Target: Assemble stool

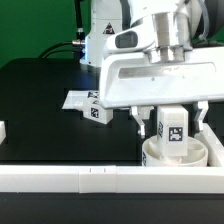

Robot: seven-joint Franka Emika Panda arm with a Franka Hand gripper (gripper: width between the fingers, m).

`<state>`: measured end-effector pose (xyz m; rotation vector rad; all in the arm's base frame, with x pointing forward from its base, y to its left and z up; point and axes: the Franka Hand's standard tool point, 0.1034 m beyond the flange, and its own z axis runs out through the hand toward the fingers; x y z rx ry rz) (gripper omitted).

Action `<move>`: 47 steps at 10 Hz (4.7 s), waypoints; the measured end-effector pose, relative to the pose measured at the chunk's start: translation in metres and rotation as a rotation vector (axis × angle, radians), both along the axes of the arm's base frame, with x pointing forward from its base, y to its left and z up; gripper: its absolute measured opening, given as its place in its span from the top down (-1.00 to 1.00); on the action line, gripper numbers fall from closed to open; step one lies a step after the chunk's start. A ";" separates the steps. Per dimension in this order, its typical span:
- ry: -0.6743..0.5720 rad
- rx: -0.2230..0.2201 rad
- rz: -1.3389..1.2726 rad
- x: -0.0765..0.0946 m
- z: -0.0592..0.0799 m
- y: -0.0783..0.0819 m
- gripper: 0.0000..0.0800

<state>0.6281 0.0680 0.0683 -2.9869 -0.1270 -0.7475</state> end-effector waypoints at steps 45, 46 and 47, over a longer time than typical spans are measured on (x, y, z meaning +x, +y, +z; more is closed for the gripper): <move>0.353 -0.164 0.611 0.012 0.029 0.061 -0.62; 0.345 -0.190 0.680 0.012 0.028 0.059 -0.62; 0.331 -0.230 0.785 0.012 0.027 0.058 -0.62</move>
Offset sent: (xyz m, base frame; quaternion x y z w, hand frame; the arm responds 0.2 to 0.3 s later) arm 0.0220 -0.0138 0.0029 -0.0347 -0.1969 -0.0343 0.9792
